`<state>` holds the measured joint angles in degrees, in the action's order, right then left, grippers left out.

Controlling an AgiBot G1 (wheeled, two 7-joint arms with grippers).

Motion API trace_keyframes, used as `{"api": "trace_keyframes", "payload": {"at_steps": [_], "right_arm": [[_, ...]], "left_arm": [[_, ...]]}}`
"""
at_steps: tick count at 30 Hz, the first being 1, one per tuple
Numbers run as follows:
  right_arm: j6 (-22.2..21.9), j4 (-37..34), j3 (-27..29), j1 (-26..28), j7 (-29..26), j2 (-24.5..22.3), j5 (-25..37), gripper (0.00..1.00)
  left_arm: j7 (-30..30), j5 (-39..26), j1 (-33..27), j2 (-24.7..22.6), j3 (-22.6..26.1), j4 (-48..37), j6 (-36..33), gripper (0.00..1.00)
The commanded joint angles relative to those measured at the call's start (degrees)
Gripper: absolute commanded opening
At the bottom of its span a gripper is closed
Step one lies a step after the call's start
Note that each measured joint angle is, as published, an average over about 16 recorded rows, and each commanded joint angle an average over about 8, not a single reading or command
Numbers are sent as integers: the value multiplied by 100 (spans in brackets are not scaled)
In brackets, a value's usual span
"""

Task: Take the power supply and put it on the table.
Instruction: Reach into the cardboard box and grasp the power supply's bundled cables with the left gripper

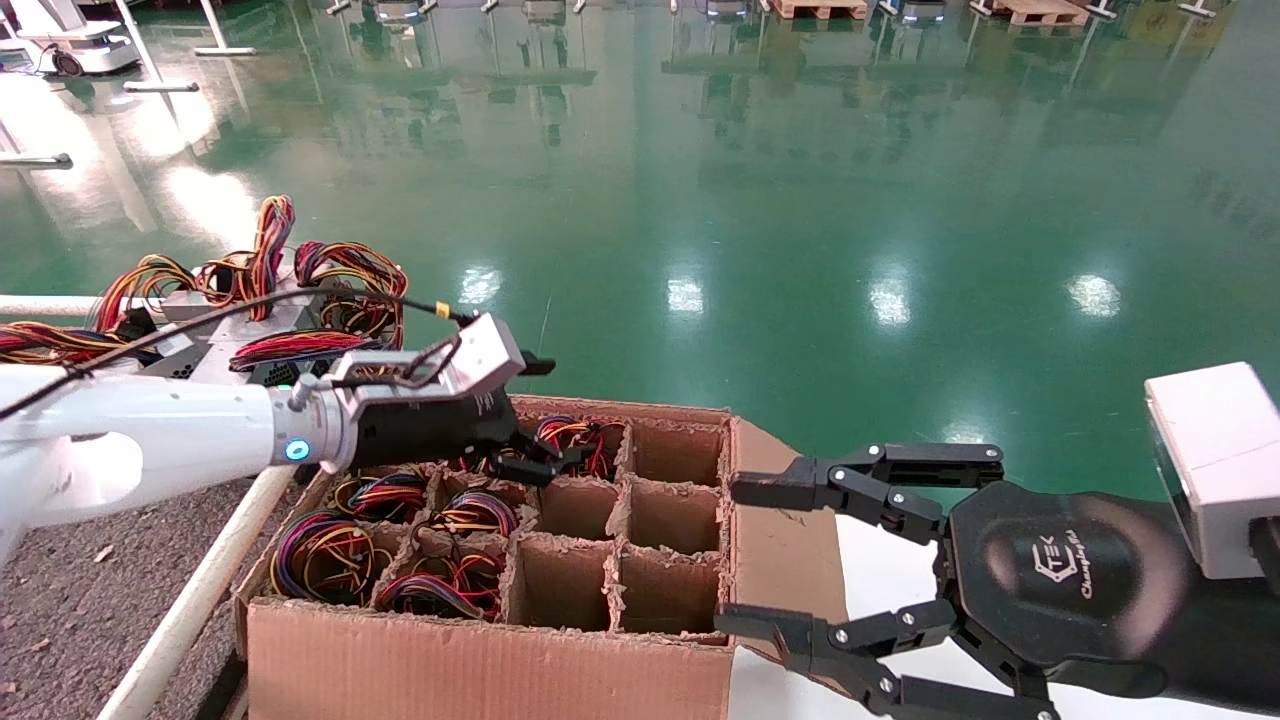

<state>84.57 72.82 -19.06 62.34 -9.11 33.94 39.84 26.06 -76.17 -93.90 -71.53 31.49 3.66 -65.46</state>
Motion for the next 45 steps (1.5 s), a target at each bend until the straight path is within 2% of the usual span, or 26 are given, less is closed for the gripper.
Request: {"api": "trace_keyframes", "payload": {"at_steps": [1, 45], "right_arm": [[0, 0, 0, 0, 0, 0, 0, 100], [-2, 0, -6, 1, 3, -2, -4, 100]], "left_arm": [[53, -16, 13, -37, 11, -67, 28, 0], [257, 89, 137, 73, -62, -363, -279, 0]]}}
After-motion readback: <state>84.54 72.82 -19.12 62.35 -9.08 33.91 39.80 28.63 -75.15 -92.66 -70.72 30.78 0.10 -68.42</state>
